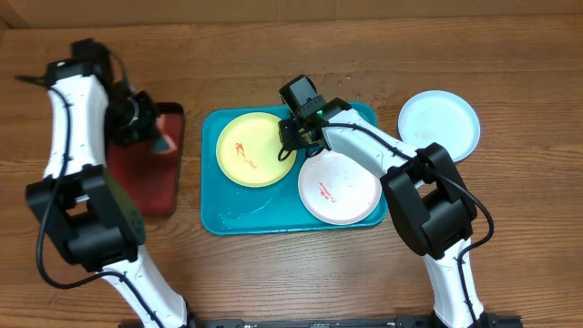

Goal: Clean dirty plates on tray and stack at the side
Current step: 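Dip the sponge in the black tray's soapy water with the left gripper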

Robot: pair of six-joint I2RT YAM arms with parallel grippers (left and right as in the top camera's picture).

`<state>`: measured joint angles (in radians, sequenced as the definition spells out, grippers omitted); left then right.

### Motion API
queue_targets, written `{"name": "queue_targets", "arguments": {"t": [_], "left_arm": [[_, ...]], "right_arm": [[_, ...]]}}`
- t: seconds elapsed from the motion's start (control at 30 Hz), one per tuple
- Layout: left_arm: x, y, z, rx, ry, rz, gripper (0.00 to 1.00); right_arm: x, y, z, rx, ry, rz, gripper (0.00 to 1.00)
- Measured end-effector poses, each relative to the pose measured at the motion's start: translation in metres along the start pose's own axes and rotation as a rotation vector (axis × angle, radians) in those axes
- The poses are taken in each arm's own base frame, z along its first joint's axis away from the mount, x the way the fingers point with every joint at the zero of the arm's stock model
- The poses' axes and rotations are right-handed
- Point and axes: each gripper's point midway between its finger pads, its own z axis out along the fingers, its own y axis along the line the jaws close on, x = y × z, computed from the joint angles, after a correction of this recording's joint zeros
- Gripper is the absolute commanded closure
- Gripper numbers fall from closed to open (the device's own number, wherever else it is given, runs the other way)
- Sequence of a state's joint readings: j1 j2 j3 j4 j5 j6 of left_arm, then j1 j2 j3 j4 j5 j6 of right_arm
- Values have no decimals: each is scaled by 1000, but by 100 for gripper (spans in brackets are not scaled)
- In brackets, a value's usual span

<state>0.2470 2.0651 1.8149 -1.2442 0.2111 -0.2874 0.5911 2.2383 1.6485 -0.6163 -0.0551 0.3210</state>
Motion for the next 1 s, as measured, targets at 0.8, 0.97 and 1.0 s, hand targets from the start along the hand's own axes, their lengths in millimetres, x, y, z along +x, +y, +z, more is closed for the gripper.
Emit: {"name": "queue_targets", "arguments": {"t": [0.8, 0.97, 1.0], "left_arm": [[-15, 20, 11, -216, -126, -103, 96], [-22, 66, 20, -227, -125, -209, 96], [-20, 69, 27, -214, -120, -217, 96]], "right_arm": [[6, 1, -1, -10, 29, 74, 96], [6, 2, -1, -11, 30, 74, 96], [6, 2, -1, -11, 30, 74, 96]]}}
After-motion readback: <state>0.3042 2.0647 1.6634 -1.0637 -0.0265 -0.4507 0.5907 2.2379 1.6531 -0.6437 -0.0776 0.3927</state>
